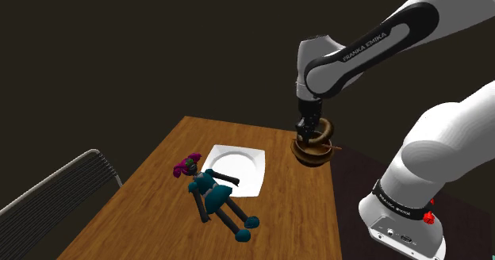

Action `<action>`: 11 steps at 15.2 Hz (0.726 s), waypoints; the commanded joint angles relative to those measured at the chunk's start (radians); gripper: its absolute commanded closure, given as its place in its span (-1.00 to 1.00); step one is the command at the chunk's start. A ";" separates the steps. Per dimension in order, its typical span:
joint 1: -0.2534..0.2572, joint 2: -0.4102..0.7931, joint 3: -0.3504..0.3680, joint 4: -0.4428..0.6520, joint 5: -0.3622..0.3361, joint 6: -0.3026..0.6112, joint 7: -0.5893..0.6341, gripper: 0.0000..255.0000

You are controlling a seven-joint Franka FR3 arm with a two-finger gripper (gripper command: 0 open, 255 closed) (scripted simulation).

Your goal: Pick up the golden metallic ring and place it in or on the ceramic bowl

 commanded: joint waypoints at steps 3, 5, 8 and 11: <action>-0.001 0.069 0.003 -0.023 0.000 0.092 0.001 1.00; -0.002 0.069 0.004 -0.023 0.000 0.092 0.001 1.00; -0.003 0.069 0.005 -0.023 0.001 0.092 0.000 1.00; -0.003 0.069 0.005 -0.023 0.001 0.092 0.000 1.00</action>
